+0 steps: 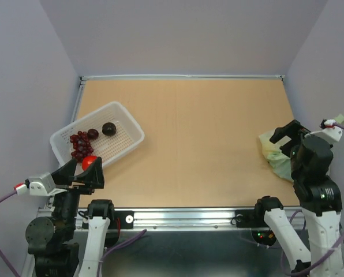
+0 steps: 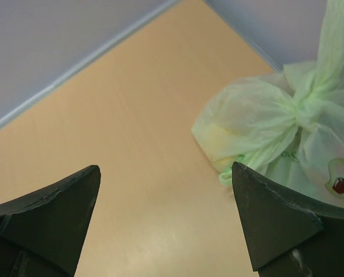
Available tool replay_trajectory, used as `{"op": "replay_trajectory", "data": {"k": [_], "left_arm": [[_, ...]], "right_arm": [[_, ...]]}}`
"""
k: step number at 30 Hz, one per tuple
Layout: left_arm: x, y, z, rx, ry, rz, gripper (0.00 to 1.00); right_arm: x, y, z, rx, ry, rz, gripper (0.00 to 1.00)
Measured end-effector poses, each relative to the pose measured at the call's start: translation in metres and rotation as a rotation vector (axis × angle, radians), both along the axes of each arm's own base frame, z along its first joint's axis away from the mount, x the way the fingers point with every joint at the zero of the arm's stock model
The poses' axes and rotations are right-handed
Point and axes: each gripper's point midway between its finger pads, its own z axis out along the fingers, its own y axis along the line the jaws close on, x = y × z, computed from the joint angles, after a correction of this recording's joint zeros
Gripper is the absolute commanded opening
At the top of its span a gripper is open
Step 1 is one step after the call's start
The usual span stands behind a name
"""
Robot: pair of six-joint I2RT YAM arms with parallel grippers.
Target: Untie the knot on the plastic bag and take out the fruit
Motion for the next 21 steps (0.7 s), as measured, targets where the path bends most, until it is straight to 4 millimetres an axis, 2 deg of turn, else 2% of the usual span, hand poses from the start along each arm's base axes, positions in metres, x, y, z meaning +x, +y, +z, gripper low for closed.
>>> {"op": "replay_trajectory", "data": {"k": [5, 9, 13, 16, 21], "left_arm": [[-0.004, -0.007, 0.007, 0.023, 0.013, -0.043, 0.99], [-0.008, -0.014, 0.003, 0.029, 0.031, -0.091, 0.99], [-0.010, -0.019, -0.007, 0.047, 0.070, -0.140, 0.99], [-0.013, -0.021, -0.013, 0.071, 0.088, -0.169, 0.99], [-0.016, -0.023, -0.017, 0.106, 0.097, -0.205, 0.99]], "right_arm": [[0.029, -0.015, -0.043, 0.044, 0.191, -0.159, 1.00], [0.052, -0.028, -0.081, 0.058, 0.322, -0.311, 1.00], [0.077, -0.037, -0.131, 0.057, 0.464, -0.467, 1.00], [0.086, -0.045, -0.158, 0.070, 0.501, -0.576, 1.00], [0.093, -0.065, -0.189, 0.109, 0.498, -0.767, 1.00]]}}
